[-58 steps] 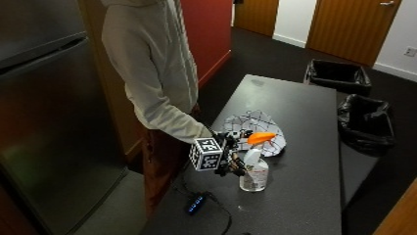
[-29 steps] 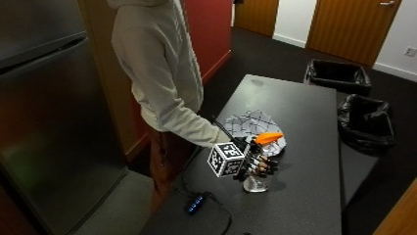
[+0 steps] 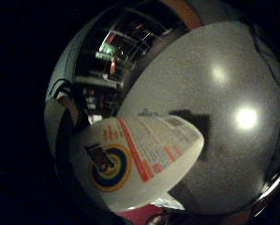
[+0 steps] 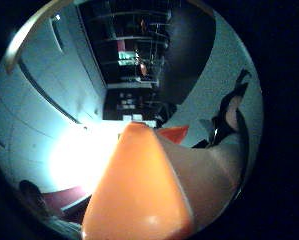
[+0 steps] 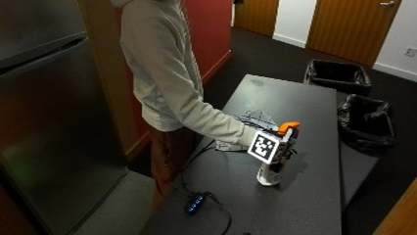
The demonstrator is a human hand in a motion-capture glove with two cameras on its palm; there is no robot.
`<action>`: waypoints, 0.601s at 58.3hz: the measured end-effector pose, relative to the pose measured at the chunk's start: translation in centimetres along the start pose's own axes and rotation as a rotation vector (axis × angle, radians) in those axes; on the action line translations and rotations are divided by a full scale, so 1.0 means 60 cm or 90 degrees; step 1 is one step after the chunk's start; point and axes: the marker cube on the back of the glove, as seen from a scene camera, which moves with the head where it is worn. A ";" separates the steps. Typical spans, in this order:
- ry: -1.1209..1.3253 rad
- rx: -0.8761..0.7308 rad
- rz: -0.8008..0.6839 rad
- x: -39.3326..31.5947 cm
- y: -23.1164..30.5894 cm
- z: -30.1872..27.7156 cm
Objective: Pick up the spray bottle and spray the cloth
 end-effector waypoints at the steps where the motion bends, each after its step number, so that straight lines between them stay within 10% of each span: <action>1: 0.007 -0.035 -0.011 -0.016 0.004 0.004; 8: 0.161 0.107 -0.094 -0.107 -0.101 0.001; 35: 0.743 -0.142 -0.229 -0.319 0.054 0.131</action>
